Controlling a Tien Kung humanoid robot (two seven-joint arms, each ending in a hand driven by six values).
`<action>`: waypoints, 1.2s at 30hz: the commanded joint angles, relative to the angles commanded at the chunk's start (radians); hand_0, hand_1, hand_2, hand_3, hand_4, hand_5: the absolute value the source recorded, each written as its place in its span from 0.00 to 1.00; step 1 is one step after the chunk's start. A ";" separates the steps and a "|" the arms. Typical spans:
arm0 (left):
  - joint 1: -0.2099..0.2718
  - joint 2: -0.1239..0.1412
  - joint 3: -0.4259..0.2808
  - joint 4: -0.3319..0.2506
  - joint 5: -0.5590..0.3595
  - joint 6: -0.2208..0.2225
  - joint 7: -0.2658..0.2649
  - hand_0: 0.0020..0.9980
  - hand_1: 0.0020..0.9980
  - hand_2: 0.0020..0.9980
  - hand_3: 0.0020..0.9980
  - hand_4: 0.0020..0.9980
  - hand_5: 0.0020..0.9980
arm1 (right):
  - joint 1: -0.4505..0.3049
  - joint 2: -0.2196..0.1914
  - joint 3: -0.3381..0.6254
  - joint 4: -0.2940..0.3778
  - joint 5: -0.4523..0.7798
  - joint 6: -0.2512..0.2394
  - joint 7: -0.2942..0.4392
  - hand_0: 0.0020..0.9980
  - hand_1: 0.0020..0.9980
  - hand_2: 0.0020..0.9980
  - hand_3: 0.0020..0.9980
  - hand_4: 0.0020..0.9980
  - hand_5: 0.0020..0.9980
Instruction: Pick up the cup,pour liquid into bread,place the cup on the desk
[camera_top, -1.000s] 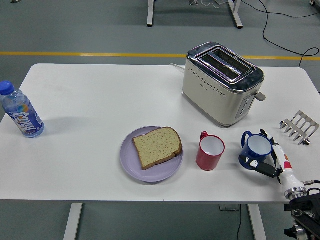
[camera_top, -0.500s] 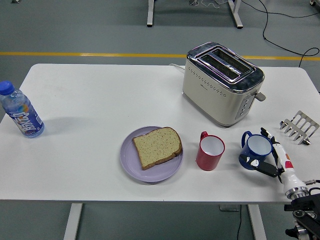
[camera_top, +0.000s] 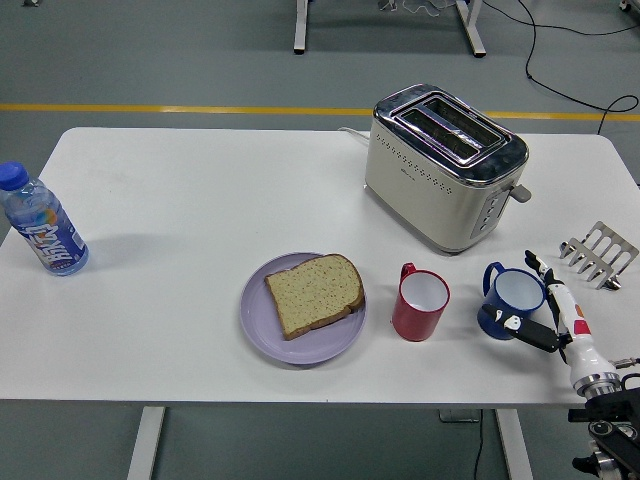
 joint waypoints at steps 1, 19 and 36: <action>0.000 0.000 0.000 0.000 0.001 0.000 0.000 0.69 0.76 0.77 0.61 0.40 1.00 | -0.003 -0.001 0.003 0.006 -0.003 -0.001 0.000 0.97 0.86 0.98 1.00 1.00 0.24; 0.002 -0.002 -0.018 0.002 0.028 0.002 0.009 0.69 0.76 0.77 0.61 0.40 1.00 | -0.031 -0.011 0.052 0.073 -0.038 -0.021 -0.001 0.97 0.86 0.98 1.00 1.00 0.23; 0.001 0.000 -0.001 0.002 0.003 -0.001 0.000 0.69 0.76 0.77 0.61 0.40 1.00 | -0.073 -0.034 0.131 0.228 -0.041 -0.048 -0.005 0.97 0.86 0.97 1.00 1.00 0.23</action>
